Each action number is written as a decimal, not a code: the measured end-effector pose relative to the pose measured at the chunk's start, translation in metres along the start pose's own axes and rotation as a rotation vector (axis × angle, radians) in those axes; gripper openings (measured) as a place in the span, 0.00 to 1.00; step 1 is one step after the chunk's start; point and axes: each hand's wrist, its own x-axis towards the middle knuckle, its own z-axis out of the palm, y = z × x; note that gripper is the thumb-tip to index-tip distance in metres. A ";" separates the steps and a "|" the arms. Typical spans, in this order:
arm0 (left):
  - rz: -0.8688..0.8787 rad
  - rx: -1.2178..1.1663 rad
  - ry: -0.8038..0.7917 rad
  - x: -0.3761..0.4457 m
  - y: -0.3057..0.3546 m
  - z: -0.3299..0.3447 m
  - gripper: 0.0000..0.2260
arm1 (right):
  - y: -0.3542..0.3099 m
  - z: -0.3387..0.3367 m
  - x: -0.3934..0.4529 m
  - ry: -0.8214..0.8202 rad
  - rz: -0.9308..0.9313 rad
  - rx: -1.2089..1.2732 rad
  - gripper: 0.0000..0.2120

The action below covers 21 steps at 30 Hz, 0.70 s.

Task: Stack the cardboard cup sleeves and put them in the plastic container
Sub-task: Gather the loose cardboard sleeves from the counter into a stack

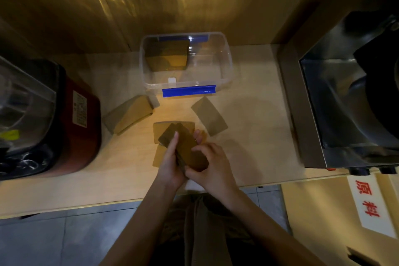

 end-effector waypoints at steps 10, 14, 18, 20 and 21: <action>-0.102 0.076 0.240 0.007 0.010 -0.012 0.08 | 0.019 -0.030 0.049 -0.094 0.099 0.217 0.07; -0.100 0.027 0.248 0.007 0.015 -0.029 0.13 | 0.045 -0.027 0.083 0.039 0.155 -0.102 0.20; -0.089 -0.019 0.226 0.005 0.019 -0.032 0.13 | 0.055 -0.017 0.094 -0.109 0.118 -0.410 0.32; -0.098 -0.037 0.233 0.006 0.019 -0.032 0.13 | 0.058 -0.012 0.093 -0.115 0.093 -0.537 0.31; -0.103 -0.043 0.238 0.006 0.020 -0.032 0.13 | 0.059 -0.009 0.093 -0.099 0.086 -0.566 0.30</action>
